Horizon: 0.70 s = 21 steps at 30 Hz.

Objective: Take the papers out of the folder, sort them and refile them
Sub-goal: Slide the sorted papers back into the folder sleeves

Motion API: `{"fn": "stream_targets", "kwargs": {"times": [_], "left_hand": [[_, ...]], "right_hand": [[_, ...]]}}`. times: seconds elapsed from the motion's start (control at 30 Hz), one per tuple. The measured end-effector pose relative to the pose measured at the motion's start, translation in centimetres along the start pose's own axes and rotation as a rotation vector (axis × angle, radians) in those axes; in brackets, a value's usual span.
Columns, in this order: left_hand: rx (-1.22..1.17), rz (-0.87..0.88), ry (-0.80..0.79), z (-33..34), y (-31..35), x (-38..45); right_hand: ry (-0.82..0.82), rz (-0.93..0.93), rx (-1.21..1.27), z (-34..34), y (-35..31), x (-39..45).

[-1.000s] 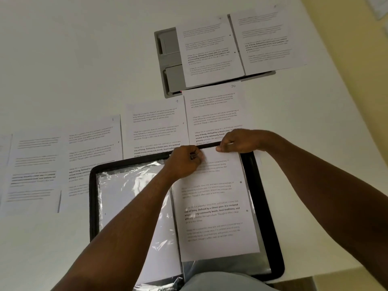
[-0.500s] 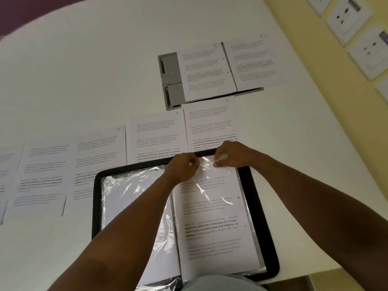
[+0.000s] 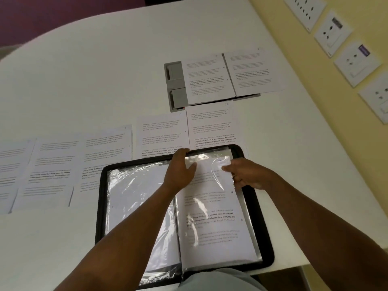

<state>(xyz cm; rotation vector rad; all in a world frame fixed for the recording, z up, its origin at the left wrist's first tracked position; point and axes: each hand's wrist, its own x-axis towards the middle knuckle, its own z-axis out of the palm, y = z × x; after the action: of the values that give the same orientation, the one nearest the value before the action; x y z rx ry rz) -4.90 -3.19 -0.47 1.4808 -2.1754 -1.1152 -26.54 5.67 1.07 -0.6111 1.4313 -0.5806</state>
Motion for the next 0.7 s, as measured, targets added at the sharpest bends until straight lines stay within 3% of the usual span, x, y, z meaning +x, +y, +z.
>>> {"fn": "stream_targets", "kwargs": {"times": [0.1,0.23,0.43,0.6,0.7], "left_hand": [[-0.146,-0.104,-0.004,0.1,0.9,-1.9],[-0.391,-0.250,-0.223,-0.5,3.4,-4.1],[-0.731,-0.209,-0.319,-5.5,1.5,-7.8],[-0.626,-0.338,-0.130,-10.0,-1.3,-9.7],[-0.708,-0.500,-0.038,-11.8,-3.3,-10.6]], "right_hand": [[-0.032,-0.011,0.223,1.2,-1.4,-0.3],[-0.061,-0.075,0.415,2.7,-3.0,-0.6],[-0.117,-0.128,0.454,10.2,-5.1,0.7],[-0.181,-0.134,0.363,16.7,-5.9,3.0],[-0.225,-0.177,0.213,19.3,-5.5,3.7]]}}
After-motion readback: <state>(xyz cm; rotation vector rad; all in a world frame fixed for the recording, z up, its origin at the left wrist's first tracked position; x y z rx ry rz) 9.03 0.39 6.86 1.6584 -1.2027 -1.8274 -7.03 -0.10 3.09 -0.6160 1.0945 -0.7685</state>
